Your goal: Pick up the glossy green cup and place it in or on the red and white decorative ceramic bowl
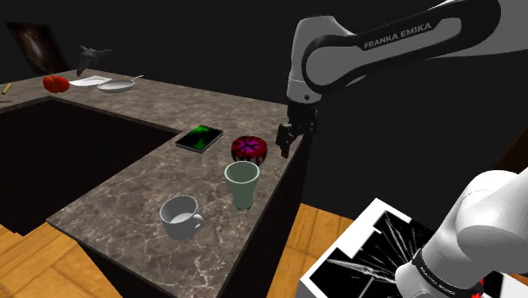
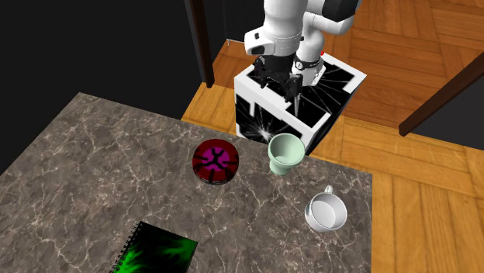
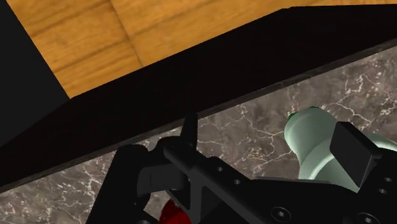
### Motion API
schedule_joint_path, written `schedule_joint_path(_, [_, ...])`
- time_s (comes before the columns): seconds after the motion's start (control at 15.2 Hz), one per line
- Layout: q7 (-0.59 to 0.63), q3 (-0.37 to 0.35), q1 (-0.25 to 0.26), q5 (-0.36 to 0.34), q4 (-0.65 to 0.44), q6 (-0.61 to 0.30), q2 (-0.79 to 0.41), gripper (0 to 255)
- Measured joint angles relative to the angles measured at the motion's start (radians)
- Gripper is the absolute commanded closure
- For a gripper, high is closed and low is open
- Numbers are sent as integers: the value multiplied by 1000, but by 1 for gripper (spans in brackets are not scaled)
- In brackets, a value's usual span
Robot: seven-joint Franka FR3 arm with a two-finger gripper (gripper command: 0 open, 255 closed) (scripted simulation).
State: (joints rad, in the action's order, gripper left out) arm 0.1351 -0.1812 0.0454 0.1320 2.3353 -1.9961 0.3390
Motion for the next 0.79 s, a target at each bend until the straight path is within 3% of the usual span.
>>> schedule_joint_path(0.59, [138, -66, 24, -1, -180, -188, -314, 0])
schedule_joint_path(0.79, [158, -73, 31, -5, -189, -226, -354, 0])
